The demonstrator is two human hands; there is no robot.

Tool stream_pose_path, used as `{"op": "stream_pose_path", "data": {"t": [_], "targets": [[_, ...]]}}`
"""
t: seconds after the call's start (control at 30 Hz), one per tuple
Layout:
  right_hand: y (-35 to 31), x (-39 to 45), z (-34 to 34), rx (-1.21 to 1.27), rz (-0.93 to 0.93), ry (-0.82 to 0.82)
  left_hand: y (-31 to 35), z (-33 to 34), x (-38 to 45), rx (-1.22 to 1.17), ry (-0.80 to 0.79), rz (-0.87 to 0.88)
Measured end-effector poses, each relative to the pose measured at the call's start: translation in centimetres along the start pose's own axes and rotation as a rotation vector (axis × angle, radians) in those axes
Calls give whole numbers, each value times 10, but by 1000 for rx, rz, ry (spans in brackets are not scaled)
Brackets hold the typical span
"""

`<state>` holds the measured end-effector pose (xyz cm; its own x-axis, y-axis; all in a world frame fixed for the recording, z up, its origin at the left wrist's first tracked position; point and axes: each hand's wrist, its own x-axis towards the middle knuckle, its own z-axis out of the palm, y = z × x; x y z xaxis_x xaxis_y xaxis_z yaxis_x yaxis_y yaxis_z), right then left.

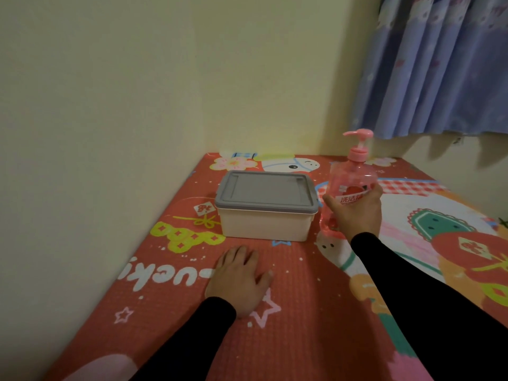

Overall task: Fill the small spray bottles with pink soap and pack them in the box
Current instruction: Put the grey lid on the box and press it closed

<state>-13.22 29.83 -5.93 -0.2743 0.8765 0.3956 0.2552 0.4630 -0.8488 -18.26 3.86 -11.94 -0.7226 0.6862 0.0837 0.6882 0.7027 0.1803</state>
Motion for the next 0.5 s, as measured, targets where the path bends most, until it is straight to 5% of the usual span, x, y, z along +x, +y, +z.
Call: {"op": "stream_pose_path", "data": {"t": [0.5], "targets": [[-4,2,3,-1,-2,-48,2,-2,-2,2,6,-1]]}}
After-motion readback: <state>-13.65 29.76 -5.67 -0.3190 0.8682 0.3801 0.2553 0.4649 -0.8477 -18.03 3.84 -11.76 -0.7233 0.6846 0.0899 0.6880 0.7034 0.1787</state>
